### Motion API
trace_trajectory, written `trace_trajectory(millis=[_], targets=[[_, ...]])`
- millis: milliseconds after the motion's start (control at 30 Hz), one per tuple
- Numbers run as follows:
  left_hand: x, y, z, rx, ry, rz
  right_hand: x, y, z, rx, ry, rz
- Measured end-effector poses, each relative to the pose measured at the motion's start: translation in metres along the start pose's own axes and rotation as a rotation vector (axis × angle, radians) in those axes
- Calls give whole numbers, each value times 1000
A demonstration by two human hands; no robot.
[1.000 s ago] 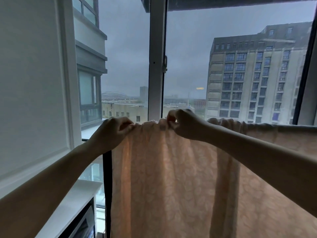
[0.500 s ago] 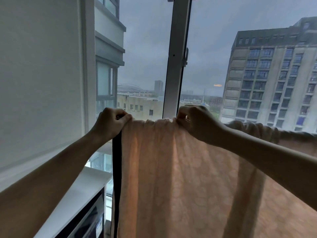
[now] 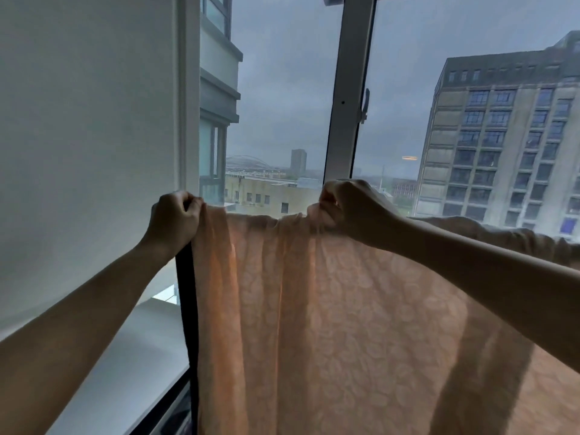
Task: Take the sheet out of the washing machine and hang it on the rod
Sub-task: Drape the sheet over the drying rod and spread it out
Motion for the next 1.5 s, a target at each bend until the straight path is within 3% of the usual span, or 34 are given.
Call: trace_trajectory(millis=[100,267,367,400,467,633,867,1200,1300,1400,1500], targets=[[26,-3,-12,154,128,-35,14,10,14,14,19,-5],[58,-17,-10,607,361,7,34,23,29,-15,49,-13],[47,-23,0,759,-83,49,40,27,36,1,56,-20],[37,-25,4,781,-250,49,41,28,37,5,56,-21],[21,-24,18,752,-363,77,44,27,37,9,54,-26],[6,-17,22,497,-221,323,39,24,33,-15,28,-19],[71,-6,-22,363,-123,-13,44,28,37,-34,-11,10],[125,-48,-22,681,293,-21,46,28,55,10,-30,-12],[119,-53,-14,759,206,-21,42,23,52,-14,-27,9],[107,-60,-1,937,18,-31,42,20,53,-11,-7,-3],[87,-72,20,1088,-127,61,41,18,50,7,14,-16]])
Point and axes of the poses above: each hand's wrist, its own y-axis towards the middle knuckle, its own z-axis out of the palm, x = y × z, the point moved 1 cm from there along y, towards the middle knuckle
